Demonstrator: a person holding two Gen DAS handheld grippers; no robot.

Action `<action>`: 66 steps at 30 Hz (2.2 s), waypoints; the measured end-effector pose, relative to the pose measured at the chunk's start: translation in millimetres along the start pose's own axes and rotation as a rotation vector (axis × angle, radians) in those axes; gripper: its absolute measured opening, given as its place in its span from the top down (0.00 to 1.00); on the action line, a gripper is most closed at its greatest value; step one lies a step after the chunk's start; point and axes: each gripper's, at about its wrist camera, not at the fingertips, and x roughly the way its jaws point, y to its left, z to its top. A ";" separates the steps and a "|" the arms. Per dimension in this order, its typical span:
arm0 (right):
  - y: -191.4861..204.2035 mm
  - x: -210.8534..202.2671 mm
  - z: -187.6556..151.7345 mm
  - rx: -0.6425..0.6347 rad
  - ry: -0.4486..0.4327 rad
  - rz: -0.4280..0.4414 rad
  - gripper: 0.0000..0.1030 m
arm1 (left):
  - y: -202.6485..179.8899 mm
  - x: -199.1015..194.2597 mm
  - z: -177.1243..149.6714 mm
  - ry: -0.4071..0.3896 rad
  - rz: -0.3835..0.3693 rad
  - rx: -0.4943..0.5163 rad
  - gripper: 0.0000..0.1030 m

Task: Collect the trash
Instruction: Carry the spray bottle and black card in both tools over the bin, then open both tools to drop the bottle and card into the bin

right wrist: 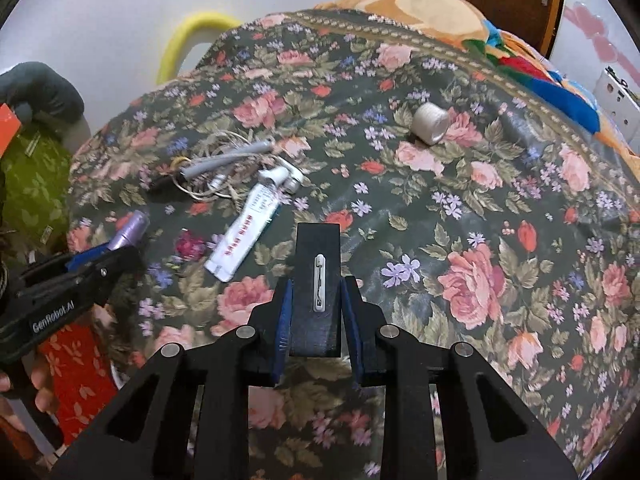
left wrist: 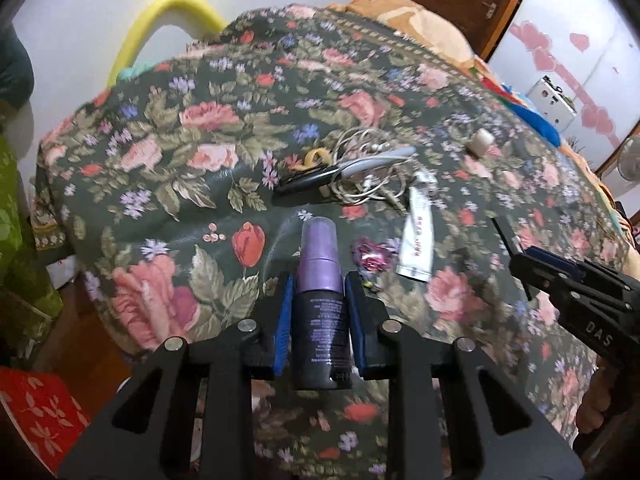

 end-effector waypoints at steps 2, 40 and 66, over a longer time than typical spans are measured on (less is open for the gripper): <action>8.7 -11.5 1.5 0.000 -0.016 0.009 0.78 | -1.5 -15.0 -1.0 -0.014 -0.003 0.009 0.76; 286.0 -40.0 -70.8 -0.257 0.077 0.223 0.78 | 193.8 -154.0 -133.7 -0.014 0.131 -0.148 0.76; 350.0 106.0 -104.1 -0.322 0.474 0.289 0.77 | 283.4 -33.6 -198.8 0.319 0.112 -0.369 0.72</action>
